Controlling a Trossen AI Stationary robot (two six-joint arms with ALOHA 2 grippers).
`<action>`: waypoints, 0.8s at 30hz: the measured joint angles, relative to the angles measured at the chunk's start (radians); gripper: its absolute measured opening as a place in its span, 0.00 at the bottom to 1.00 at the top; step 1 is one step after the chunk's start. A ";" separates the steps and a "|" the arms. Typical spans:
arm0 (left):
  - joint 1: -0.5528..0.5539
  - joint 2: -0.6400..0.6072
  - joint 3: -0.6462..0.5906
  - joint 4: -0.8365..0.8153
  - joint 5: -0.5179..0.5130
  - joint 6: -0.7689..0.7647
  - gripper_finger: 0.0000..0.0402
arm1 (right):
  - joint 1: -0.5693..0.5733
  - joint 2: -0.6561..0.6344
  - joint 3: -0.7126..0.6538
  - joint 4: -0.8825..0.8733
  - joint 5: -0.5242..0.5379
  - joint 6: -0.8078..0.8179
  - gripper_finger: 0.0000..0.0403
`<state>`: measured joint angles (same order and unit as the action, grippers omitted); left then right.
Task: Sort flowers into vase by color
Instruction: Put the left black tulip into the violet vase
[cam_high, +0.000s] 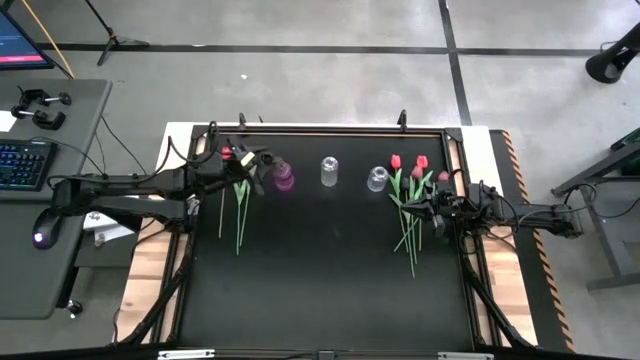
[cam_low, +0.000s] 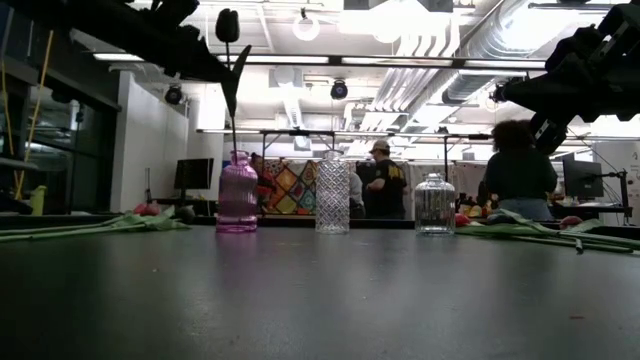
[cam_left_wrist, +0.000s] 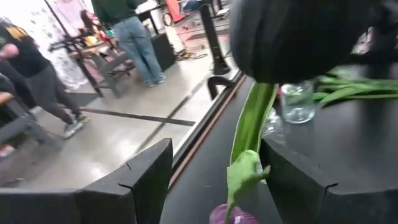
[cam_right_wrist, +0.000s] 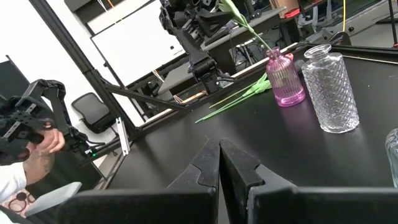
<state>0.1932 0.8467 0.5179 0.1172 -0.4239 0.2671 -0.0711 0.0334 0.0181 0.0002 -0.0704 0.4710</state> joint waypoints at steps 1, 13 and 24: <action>0.000 0.000 0.000 0.002 -0.009 0.015 0.58 | 0.000 0.000 0.000 0.000 0.000 0.000 0.00; -0.076 -0.038 0.001 -0.015 -0.020 0.012 0.58 | 0.000 0.000 0.000 0.000 0.000 0.000 0.00; -0.159 -0.201 0.001 -0.269 -0.058 -0.171 0.58 | 0.000 0.000 0.000 0.000 0.000 0.000 0.00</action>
<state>0.0341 0.6456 0.5190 -0.1521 -0.4816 0.0959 -0.0712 0.0330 0.0181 0.0002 -0.0704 0.4709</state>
